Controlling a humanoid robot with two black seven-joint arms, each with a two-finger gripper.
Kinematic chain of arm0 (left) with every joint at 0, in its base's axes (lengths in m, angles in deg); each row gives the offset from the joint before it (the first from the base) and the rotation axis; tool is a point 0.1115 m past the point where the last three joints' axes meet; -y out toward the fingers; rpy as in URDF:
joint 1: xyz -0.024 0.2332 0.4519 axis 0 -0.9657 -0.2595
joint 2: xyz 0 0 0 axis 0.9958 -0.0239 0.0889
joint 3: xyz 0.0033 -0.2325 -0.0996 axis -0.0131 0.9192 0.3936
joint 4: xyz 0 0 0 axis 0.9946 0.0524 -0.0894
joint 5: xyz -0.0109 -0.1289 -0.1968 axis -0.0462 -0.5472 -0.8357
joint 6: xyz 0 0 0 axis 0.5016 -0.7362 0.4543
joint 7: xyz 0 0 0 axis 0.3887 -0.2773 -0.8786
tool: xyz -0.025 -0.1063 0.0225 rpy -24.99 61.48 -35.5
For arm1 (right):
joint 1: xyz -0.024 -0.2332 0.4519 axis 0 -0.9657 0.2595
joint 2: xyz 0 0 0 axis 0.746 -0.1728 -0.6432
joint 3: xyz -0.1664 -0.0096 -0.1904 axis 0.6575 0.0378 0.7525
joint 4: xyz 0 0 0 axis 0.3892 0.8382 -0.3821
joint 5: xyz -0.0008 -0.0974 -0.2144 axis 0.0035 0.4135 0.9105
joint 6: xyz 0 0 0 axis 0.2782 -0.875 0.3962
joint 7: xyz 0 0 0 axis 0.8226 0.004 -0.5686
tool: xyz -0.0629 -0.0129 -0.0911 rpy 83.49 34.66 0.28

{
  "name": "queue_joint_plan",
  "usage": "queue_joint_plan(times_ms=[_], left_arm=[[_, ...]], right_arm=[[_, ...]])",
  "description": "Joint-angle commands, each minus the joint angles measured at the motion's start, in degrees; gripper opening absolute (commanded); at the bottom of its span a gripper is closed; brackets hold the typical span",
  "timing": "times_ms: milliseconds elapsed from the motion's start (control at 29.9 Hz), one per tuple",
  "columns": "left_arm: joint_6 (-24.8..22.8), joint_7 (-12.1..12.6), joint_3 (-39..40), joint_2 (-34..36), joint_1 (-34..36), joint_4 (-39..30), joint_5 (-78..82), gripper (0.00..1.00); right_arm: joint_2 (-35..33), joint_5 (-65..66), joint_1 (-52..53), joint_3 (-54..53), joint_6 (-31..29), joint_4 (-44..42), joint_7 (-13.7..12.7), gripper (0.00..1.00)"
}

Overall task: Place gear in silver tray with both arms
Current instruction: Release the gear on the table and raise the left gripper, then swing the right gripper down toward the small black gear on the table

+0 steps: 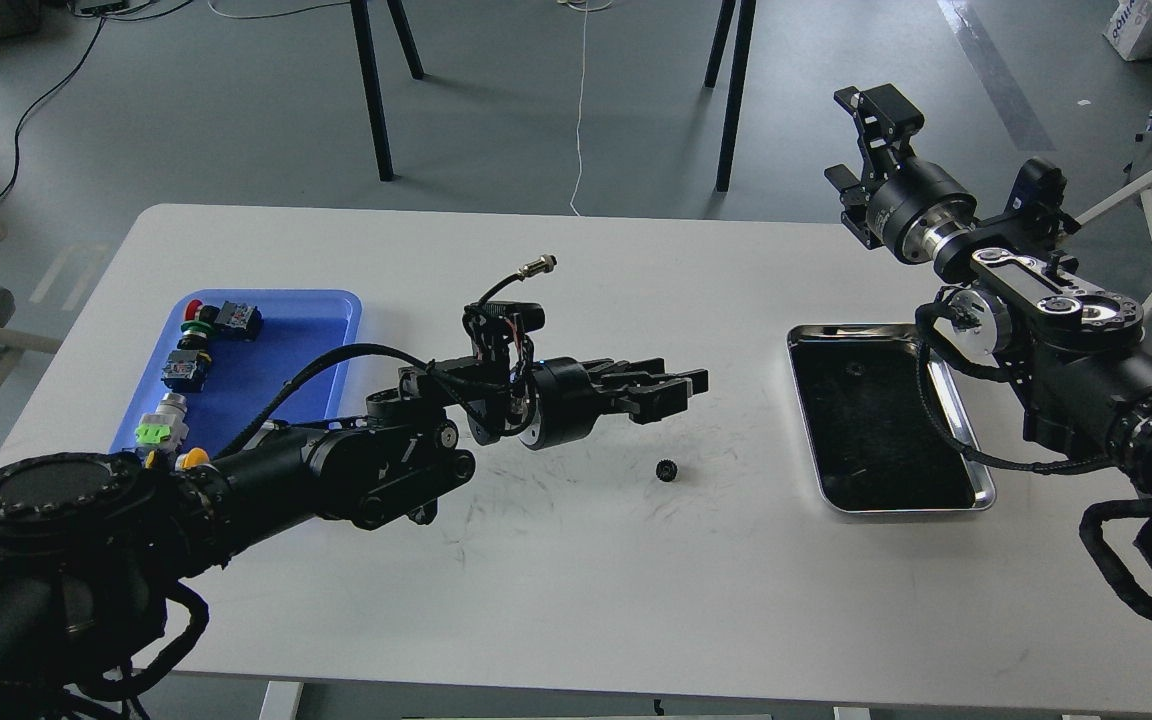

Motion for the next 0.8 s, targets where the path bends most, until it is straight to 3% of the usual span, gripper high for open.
queue_joint_plan(times_ms=[0, 134, 301, 568, 668, 768], left_arm=[[0.16, 0.0, 1.85, 1.83, 2.52, 0.24, -4.84, 0.77], [-0.19, 0.0, 2.56, 9.57, 4.28, 0.07, -12.04, 0.89], [0.5, 0.0, 2.65, 15.37, 4.81, 0.16, -20.48, 0.98], [0.78, 0.0, 8.09, 24.6, 4.11, -0.63, -29.37, 0.98], [-2.99, 0.0, 8.18, 27.07, 4.02, -1.07, -29.55, 0.98], [-12.73, 0.0, 8.53, 27.69, 4.46, 1.12, -30.34, 0.98]], right_arm=[[-0.14, -0.08, 0.95, -0.11, -1.18, 0.22, 0.16, 0.94], [-0.23, -0.08, 1.57, 0.07, -1.79, 0.31, 0.34, 0.94], [-0.4, -0.08, 2.27, 0.42, -2.06, 2.15, 0.34, 0.94], [-6.46, 0.89, 3.15, 2.34, -2.32, 15.24, 0.16, 0.94], [-7.0, 0.89, 4.9, 5.59, -2.32, 18.15, -0.1, 0.94], [-7.79, 0.89, 6.93, 9.64, -2.5, 18.95, -0.1, 0.94]])
